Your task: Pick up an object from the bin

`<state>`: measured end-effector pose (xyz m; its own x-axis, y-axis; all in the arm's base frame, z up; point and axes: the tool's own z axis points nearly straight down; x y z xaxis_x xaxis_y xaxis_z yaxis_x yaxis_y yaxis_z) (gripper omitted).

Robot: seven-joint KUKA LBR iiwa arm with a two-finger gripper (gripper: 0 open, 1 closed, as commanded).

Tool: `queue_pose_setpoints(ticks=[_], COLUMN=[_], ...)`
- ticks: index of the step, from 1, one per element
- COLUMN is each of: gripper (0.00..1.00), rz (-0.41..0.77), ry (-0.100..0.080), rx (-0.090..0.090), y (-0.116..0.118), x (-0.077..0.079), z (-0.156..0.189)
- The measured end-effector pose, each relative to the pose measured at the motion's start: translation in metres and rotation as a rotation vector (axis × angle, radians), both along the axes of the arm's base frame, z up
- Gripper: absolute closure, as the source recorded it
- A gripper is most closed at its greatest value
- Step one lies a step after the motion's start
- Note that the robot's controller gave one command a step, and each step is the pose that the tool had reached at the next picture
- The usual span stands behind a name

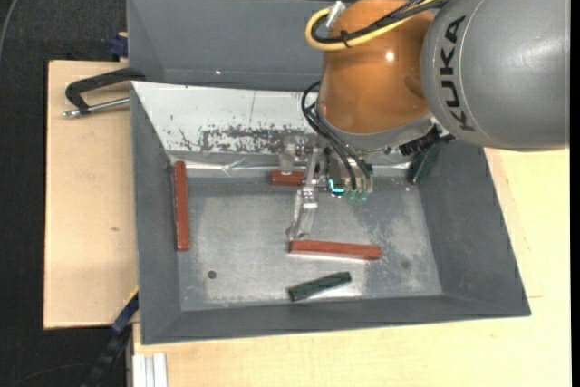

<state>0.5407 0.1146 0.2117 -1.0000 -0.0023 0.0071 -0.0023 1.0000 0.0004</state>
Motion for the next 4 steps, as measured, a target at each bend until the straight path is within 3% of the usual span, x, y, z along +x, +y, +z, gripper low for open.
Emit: queue_pose_setpoints(ticks=[1,2,3,4], gripper=[0.00,0.00,0.00,0.00], rz=[0.273,0.239,0.753,0.776], ry=[-0.001,-0.004,-0.007,-0.028], rx=[0.001,0.004,0.001,0.011], y=[-0.050,-0.098,-0.160,-0.230], x=[-0.037,0.057,0.040,0.016], z=[-0.141,-0.142,-0.141,-0.134])
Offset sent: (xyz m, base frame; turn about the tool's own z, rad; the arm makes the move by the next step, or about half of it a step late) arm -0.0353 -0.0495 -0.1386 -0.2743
